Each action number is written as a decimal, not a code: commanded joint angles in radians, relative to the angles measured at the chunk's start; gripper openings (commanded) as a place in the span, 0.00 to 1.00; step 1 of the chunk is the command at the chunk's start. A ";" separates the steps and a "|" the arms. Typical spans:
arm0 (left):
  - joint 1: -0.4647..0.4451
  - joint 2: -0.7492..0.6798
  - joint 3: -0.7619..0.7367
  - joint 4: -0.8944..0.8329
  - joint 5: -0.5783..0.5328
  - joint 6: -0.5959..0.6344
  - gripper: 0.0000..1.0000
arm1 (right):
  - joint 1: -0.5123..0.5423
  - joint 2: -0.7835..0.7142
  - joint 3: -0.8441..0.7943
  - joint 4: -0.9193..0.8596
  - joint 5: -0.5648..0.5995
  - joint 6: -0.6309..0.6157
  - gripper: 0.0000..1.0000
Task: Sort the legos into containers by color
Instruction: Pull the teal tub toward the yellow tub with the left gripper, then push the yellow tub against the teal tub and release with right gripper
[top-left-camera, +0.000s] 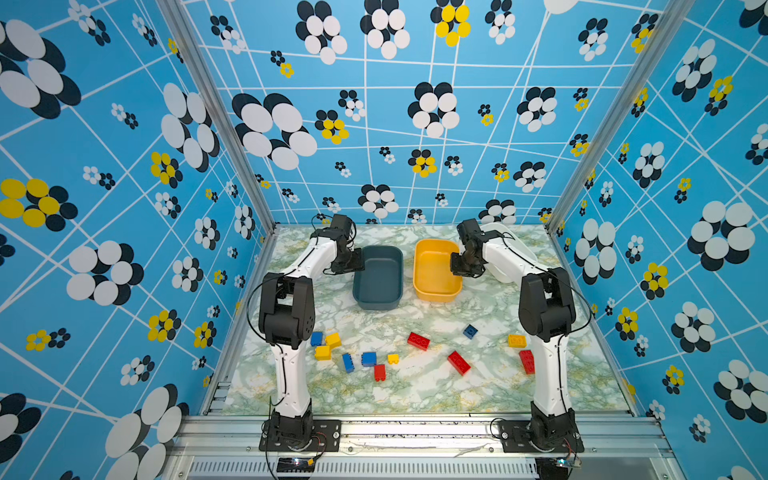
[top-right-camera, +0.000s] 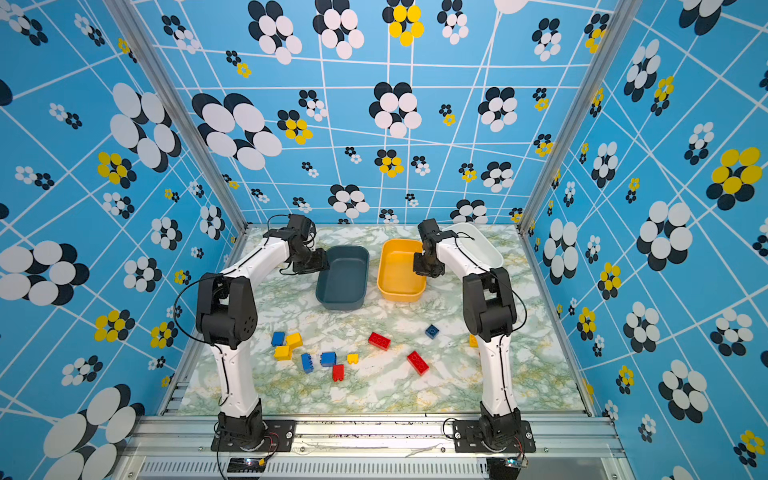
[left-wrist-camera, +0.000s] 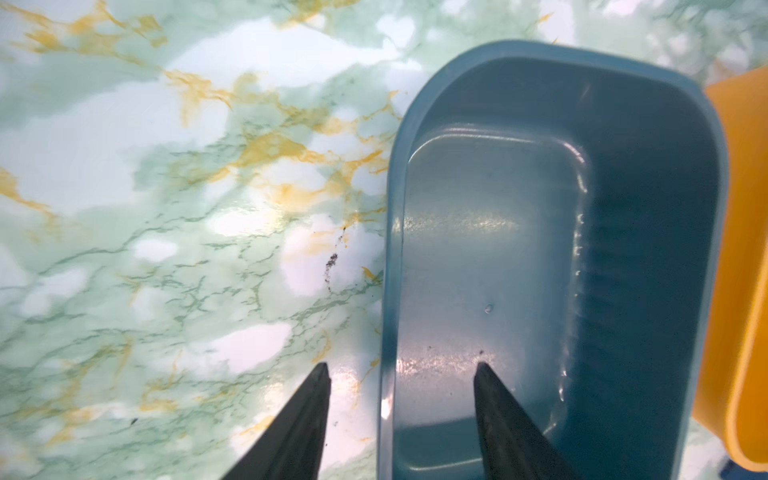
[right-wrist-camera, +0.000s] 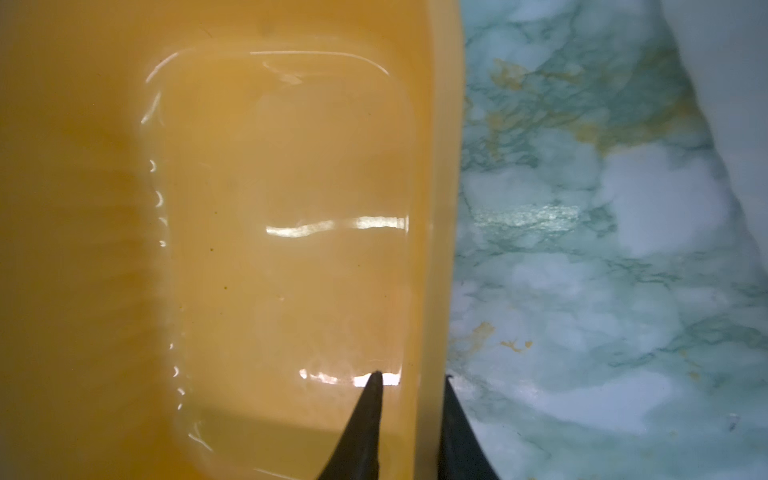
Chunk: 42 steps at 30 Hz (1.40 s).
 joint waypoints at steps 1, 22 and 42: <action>0.022 -0.064 -0.038 0.037 0.027 -0.026 0.61 | 0.005 -0.012 0.006 0.012 -0.012 -0.003 0.17; 0.051 -0.145 -0.152 0.101 0.033 -0.058 0.67 | 0.057 -0.081 -0.095 0.029 -0.027 0.016 0.07; 0.052 -0.157 -0.173 0.113 0.032 -0.065 0.69 | 0.081 -0.071 -0.096 0.041 -0.044 0.041 0.08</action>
